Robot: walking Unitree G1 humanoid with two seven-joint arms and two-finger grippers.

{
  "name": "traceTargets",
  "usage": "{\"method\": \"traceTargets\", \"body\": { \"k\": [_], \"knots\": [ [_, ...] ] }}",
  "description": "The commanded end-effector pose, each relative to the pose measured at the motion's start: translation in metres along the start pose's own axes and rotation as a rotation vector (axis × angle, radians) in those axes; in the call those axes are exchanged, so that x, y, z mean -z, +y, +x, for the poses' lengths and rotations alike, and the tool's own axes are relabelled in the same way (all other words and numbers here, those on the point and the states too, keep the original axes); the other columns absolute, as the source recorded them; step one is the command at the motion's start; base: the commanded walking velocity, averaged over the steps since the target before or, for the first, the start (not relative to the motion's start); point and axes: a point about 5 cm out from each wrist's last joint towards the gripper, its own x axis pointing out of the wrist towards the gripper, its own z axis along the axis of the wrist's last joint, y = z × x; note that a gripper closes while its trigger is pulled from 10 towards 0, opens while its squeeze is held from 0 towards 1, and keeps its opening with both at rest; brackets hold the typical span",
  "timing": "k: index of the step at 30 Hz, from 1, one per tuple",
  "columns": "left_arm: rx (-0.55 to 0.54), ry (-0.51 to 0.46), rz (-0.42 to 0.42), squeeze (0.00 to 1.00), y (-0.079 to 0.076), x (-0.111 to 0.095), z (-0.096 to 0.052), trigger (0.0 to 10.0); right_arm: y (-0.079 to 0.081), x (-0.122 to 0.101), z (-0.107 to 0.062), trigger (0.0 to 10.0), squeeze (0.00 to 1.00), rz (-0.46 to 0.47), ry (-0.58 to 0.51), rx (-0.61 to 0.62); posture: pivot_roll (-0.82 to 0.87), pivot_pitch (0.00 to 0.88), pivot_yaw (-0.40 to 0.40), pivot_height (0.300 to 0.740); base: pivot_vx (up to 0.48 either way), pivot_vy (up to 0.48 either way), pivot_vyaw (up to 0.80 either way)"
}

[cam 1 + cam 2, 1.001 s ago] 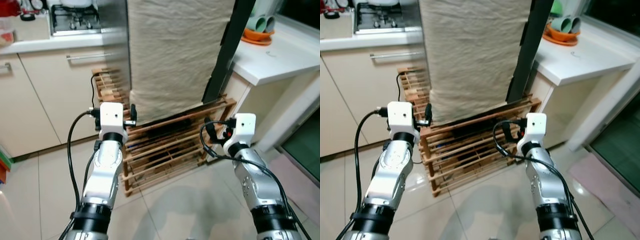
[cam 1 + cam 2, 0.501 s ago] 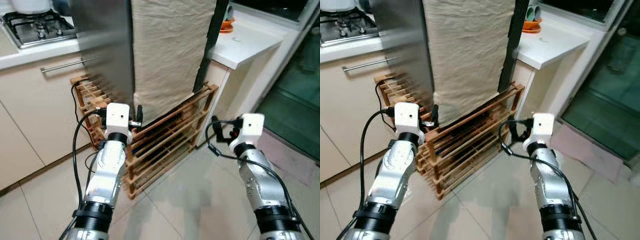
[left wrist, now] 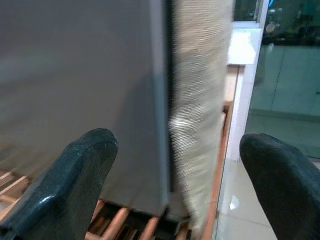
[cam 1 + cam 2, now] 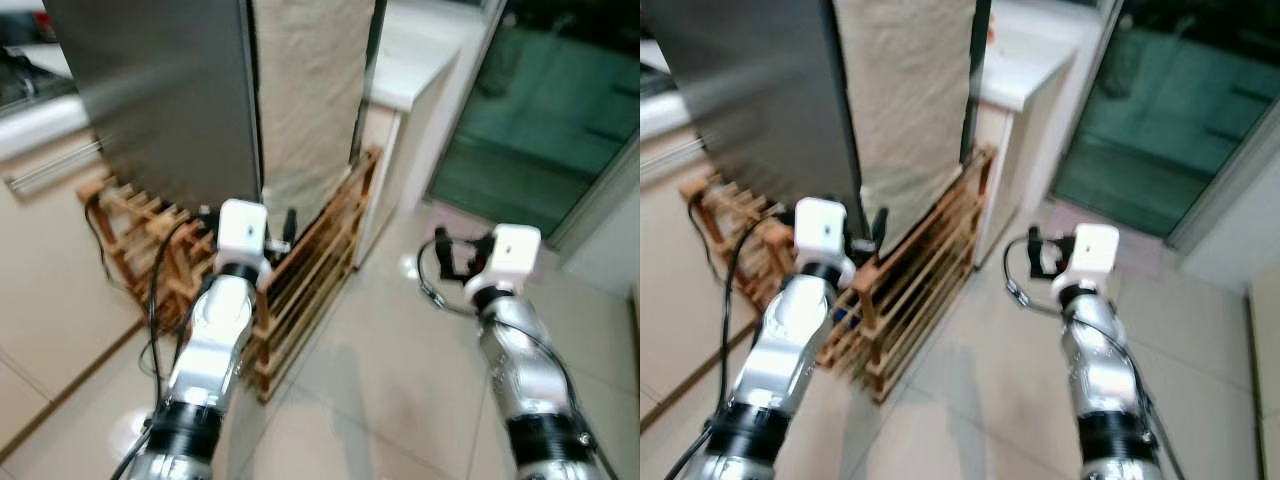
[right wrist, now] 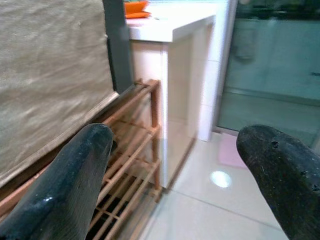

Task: Restocking fridge

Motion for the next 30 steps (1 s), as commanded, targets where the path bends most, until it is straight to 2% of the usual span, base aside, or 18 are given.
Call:
{"method": "traceTargets", "body": {
  "k": [1,5,15,23,27,30],
  "knots": [
    [0.030,-0.034,-0.030,0.00,-0.013,-0.008,0.001,10.0,-0.013,-0.005,0.001,10.0,0.00,-0.024,-0.017,0.038,0.00,0.000,-0.062,0.740,0.000,0.000,-0.73],
    [0.046,-0.024,-0.009,0.00,-0.016,-0.007,0.000,10.0,-0.012,-0.007,0.002,10.0,0.00,-0.026,-0.034,0.047,0.01,0.000,-0.063,0.740,0.000,0.000,-0.67],
    [0.119,-0.065,-0.002,0.00,-0.027,-0.014,0.004,10.0,-0.010,-0.009,0.002,10.0,0.00,-0.048,-0.043,0.049,0.00,0.000,-0.055,0.740,0.000,0.000,0.00],
    [0.133,-0.124,0.013,0.00,-0.030,-0.023,0.003,10.0,-0.010,-0.007,0.003,10.0,0.00,-0.054,-0.044,0.049,0.00,0.000,-0.051,0.740,0.458,0.000,0.00],
    [0.122,-0.154,-0.020,0.00,-0.029,-0.028,0.003,10.0,-0.010,-0.013,0.004,10.0,0.00,-0.065,-0.071,0.048,0.00,0.000,-0.051,0.740,0.466,0.000,0.00],
    [0.088,-0.177,-0.057,0.00,-0.025,-0.033,0.004,10.0,-0.012,-0.015,0.005,10.0,0.00,-0.072,-0.082,0.050,0.00,0.000,-0.048,0.740,0.170,0.417,0.00]
  ]
}}
